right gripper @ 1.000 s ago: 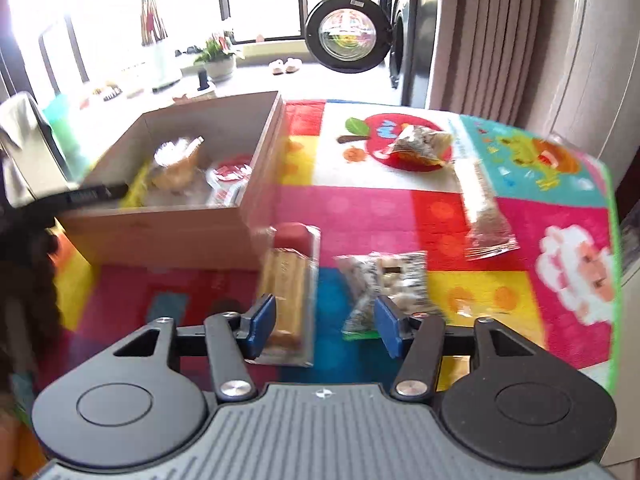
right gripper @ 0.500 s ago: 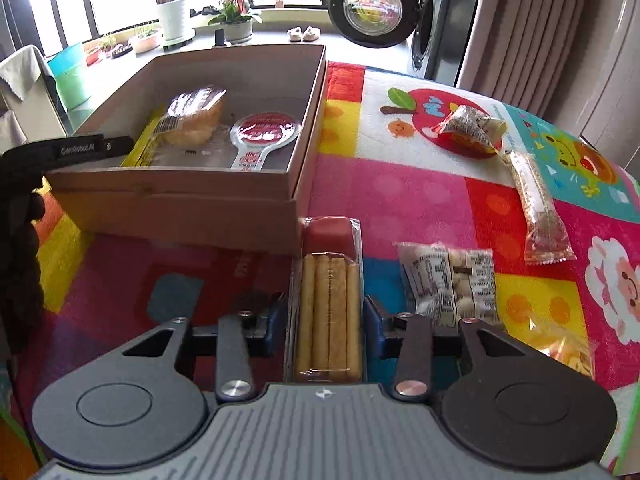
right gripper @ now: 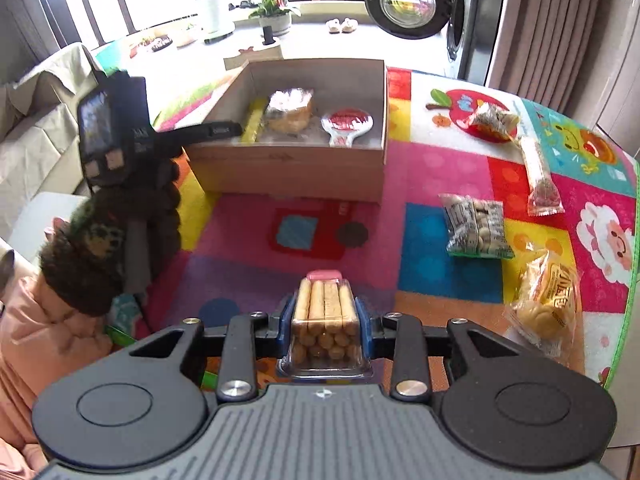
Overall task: Organize objects
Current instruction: 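Lower the wafer tray into the box and open the right tool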
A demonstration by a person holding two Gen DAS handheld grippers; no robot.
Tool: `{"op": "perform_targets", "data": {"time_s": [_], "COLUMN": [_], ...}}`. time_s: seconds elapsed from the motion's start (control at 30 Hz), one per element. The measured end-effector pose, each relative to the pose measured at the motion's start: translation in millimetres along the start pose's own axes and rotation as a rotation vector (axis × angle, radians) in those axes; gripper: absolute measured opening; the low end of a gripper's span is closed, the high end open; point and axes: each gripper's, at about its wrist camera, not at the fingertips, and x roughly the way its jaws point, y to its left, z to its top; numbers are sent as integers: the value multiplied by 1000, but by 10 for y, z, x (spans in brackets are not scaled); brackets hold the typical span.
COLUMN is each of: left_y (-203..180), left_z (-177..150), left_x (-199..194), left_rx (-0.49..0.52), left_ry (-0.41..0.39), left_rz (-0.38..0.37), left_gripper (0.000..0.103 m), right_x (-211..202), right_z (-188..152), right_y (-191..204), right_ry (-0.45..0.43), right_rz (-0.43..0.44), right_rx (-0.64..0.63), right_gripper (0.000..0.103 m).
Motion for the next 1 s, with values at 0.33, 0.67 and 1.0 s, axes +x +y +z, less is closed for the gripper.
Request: {"op": "perform_targets", "data": {"time_s": [0.33,0.67,1.0], "left_y": [-3,-7,-5], "left_z": [-1,0,-6], "left_x": [0,-1,2], "left_rx": [1,0,2], "left_ry": [0,0,2], "left_rz": [0,0,0], "left_gripper": [16,16,16], "right_x": [-320,-215,202], "right_z": [823,1596,384], "right_y": [190,124,-206], "right_ry": [-144,-394,-234], "right_rz": [13,-27,-185], "right_rx": [-22,44,11], "right_gripper": [30,46,80]}}
